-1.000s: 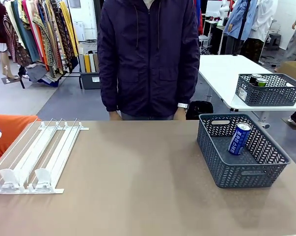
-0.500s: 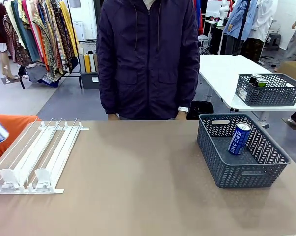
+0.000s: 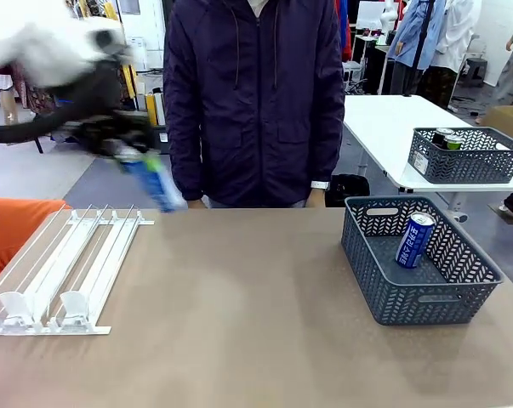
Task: Retrieve and store the cans from the dispenser.
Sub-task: Pick up one can from the Automatic Can Dispenser and place it in the middle of the table.
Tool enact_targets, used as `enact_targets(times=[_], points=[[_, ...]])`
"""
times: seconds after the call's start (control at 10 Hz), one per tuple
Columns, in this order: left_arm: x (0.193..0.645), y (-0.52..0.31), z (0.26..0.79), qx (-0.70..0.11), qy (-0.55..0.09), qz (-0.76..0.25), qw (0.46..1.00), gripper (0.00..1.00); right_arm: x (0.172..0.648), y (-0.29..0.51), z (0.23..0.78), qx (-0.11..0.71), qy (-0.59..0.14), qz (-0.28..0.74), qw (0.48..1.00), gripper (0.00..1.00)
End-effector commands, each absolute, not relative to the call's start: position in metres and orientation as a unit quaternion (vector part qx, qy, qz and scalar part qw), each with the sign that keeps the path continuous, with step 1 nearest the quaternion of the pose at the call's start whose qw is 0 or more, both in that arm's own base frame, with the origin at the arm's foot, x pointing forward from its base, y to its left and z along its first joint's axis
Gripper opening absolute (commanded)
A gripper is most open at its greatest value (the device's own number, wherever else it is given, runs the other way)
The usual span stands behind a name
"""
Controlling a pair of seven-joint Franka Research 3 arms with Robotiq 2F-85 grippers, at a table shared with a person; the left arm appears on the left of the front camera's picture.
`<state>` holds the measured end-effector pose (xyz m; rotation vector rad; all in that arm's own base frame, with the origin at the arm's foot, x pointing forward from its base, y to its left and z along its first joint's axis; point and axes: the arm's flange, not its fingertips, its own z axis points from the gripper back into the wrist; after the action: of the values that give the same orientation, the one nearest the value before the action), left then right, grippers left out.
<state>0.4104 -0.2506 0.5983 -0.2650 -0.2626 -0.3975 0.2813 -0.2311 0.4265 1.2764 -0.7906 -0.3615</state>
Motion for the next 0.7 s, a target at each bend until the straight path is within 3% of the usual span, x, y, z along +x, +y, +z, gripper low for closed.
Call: enact_targets(times=[0.0,0.3,0.6], points=[[0.452,-0.324,0.583,-0.072,-0.078,-0.294,0.950,0.00,0.283,-0.231,0.431,0.582,-0.359,-0.168,0.710,1.00],[0.440,-0.417,0.509,-0.032,-0.068,-0.341,0.937,0.00,0.283,-0.231,0.431,0.582,-0.359,-0.168,0.710,1.00],[0.436,-0.432,0.447,0.026,-0.056,-0.334,0.941,0.00,0.283,-0.231,0.431,0.582,-0.359,-0.168,0.710,1.00]])
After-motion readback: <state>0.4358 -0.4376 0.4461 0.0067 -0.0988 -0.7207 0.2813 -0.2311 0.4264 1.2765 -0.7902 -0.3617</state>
